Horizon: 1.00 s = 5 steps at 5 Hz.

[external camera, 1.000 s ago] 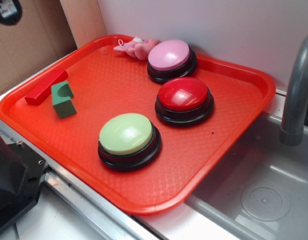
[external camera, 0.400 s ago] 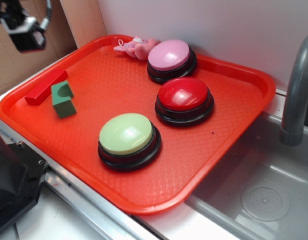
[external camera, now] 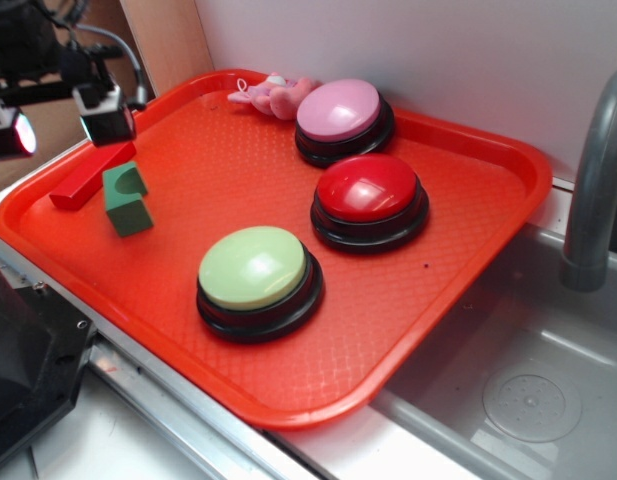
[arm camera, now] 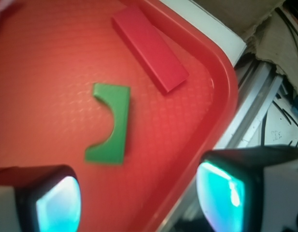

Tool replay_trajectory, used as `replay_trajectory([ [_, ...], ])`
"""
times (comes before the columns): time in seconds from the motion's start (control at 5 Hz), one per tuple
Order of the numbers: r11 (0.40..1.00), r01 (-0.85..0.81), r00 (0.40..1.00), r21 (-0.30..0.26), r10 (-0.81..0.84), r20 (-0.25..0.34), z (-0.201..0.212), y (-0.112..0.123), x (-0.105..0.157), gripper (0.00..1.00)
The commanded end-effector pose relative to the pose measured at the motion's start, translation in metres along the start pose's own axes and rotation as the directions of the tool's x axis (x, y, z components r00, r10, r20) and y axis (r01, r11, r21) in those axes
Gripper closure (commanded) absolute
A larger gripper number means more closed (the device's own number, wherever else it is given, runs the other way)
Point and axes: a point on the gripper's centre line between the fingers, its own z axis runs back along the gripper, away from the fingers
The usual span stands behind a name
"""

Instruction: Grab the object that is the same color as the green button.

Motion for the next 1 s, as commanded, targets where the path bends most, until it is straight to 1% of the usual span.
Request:
replay_trajectory([
  [0.0, 0.997, -0.074, 0.997, 0.008, 0.074, 0.014, -0.037, 0.013, 0.012, 0.0],
  [0.2, 0.996, -0.09, 0.995, -0.022, 0.091, 0.028, -0.053, 0.014, 0.013, 0.0],
  [0.4, 0.995, -0.096, 0.994, -0.022, 0.097, 0.041, -0.064, 0.01, 0.013, 0.0],
  [0.6, 0.996, -0.052, 0.998, -0.072, 0.055, 0.042, -0.068, 0.007, 0.015, 1.0],
  [0.8, 0.994, -0.006, 0.999, -0.108, 0.011, 0.047, -0.063, 0.003, 0.013, 1.0],
])
